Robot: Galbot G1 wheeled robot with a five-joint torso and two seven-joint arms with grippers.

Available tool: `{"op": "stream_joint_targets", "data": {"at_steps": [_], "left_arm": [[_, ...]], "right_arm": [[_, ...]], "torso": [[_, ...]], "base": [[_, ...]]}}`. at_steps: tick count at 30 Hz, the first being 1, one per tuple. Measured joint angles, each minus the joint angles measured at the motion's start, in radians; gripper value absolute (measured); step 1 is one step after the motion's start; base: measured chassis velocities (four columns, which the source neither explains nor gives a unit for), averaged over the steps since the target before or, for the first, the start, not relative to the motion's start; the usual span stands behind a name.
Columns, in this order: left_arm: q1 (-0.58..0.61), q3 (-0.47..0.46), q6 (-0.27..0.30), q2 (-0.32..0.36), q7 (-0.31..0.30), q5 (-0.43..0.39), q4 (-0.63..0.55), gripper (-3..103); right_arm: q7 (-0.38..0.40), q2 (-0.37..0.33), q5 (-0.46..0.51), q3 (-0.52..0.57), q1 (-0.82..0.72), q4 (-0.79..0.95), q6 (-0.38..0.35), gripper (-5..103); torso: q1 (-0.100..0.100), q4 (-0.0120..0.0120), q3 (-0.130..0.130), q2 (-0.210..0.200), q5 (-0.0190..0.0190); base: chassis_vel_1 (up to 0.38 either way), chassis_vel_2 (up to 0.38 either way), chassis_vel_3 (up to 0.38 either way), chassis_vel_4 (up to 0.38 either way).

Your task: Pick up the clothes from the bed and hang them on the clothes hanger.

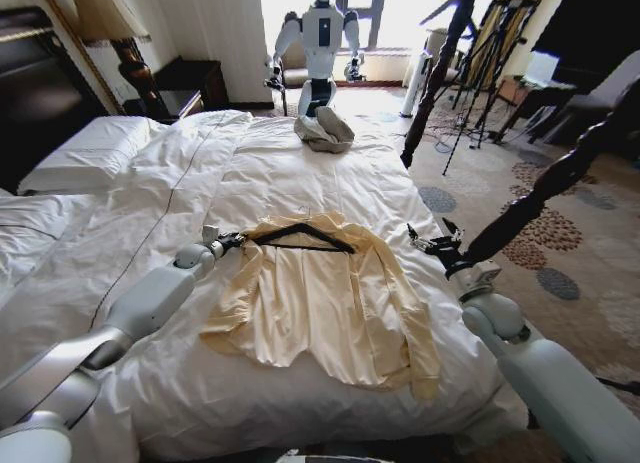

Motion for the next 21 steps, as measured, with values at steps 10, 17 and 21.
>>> {"op": "stream_joint_targets", "data": {"at_steps": [10,17,21], "left_arm": [[0.033,-0.063,0.058,0.005,-0.058,-0.2,-0.064,0],[0.08,-0.123,0.099,0.058,-0.09,-0.335,-0.159,0],[0.106,-0.154,0.127,0.079,-0.115,-0.404,-0.221,0]], "right_arm": [[-0.004,-0.003,-0.001,0.007,-0.004,-0.012,0.013,100],[-0.005,-0.012,-0.002,0.008,-0.007,-0.016,0.019,100],[-0.009,-0.012,-0.003,0.008,-0.01,-0.016,0.021,100]], "torso": [[0.0,-0.0002,0.0,0.0,0.0001],[0.0,0.0,0.0,0.0,0.0001],[0.0,0.0,0.0,0.0,0.0]], "base": [[0.0,0.0,0.0,0.0],[0.0,0.0,0.0,0.0],[0.0,0.0,0.0,0.0]]}}
